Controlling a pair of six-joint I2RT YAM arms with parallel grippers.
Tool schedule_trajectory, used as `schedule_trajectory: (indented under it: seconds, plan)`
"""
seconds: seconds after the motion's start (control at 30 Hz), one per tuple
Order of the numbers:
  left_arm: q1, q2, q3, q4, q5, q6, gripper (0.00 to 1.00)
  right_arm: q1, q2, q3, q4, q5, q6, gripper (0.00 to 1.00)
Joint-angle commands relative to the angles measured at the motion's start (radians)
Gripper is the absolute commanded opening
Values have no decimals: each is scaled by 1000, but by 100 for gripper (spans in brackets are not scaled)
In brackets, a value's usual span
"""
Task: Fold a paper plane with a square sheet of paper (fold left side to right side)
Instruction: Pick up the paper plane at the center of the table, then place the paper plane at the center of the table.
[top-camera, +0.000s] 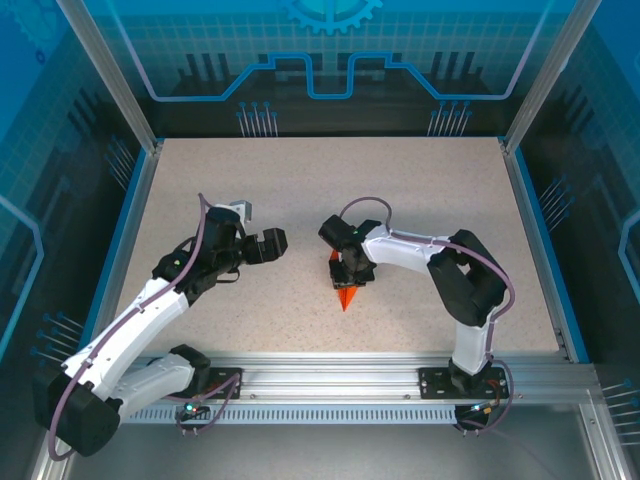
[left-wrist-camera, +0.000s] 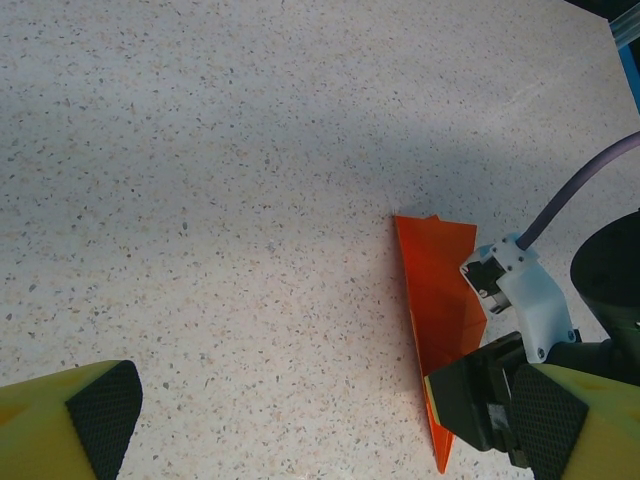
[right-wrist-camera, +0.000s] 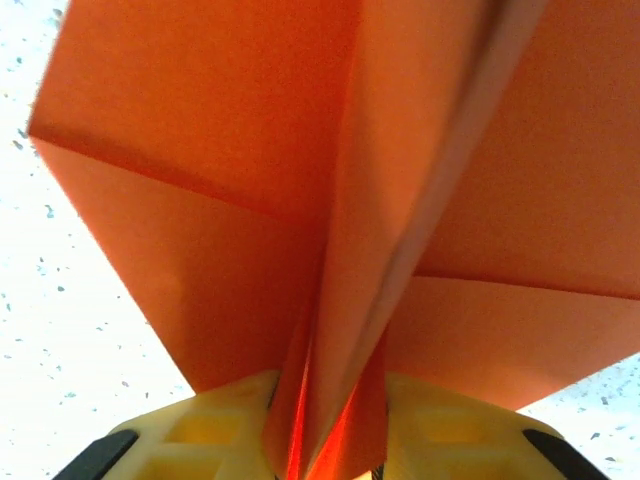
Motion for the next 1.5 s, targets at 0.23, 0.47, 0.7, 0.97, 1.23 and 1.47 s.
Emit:
schedule_trajectory:
  seconds: [0.23,0.47,0.7,0.97,1.23,1.47]
  plan:
    - [12,2,18,-21,-12,35,99,-12,7,22,-56,19,7,8]
    - [13,-26,24,-17,-24,69,99,-68,6,125,-137,24,-25,5]
    - [13,-39,16,3,0,90,99,-164,119,339,-229,38,-89,4]
    - [12,-95,-57,101,51,151,99,-266,284,583,-275,34,-116,4]
    - [12,-142,-79,92,33,191,99,-289,442,791,-355,59,-154,5]
    - [13,-139,-73,78,37,190,99,-293,535,860,-379,70,-157,6]
